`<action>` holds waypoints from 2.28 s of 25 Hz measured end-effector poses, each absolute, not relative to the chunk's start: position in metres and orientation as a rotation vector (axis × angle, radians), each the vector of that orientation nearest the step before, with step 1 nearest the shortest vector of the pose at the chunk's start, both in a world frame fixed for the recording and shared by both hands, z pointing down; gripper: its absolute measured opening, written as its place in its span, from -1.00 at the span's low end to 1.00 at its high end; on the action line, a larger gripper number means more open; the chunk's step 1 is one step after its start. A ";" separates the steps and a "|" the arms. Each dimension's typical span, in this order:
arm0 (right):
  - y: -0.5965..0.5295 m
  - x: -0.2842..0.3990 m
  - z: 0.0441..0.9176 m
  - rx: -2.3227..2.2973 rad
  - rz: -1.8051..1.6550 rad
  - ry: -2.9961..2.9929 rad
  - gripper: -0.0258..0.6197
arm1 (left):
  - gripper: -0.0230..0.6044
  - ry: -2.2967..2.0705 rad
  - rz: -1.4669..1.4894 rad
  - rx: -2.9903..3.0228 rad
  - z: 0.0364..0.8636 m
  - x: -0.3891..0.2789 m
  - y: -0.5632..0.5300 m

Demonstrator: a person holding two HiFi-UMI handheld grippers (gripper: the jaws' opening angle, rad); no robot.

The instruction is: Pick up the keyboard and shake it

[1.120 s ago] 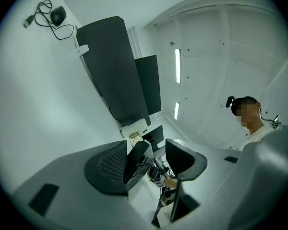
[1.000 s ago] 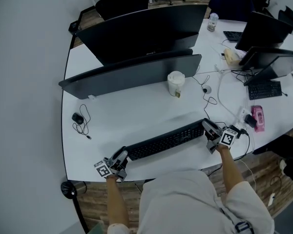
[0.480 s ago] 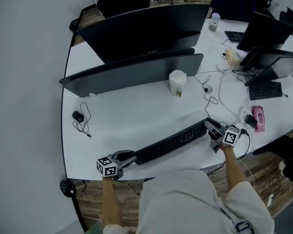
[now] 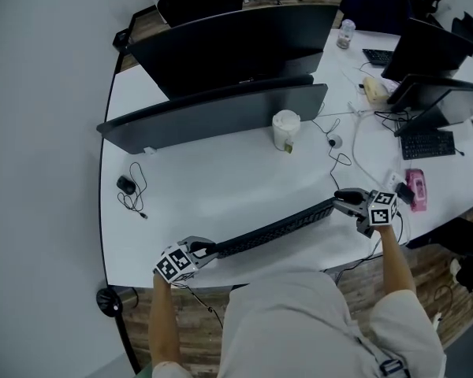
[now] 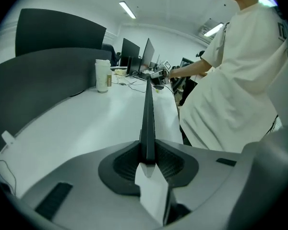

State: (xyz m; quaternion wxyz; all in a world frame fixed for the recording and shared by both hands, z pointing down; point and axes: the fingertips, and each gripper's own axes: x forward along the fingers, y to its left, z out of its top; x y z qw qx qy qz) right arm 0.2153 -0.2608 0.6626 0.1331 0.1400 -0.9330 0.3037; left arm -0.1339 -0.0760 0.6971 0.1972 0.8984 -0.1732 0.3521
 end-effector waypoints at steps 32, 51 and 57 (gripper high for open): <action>-0.182 0.177 0.700 -0.364 -0.032 -1.855 -0.50 | -0.56 0.032 1.649 2.164 0.698 -0.125 -0.071; -0.223 0.124 0.552 0.461 -0.902 -1.746 -0.49 | -0.57 -1.321 2.283 2.427 0.587 -0.195 -0.147; -0.215 0.117 0.485 0.709 -1.161 -1.596 -0.49 | -0.57 -1.779 2.339 2.372 0.521 -0.204 -0.148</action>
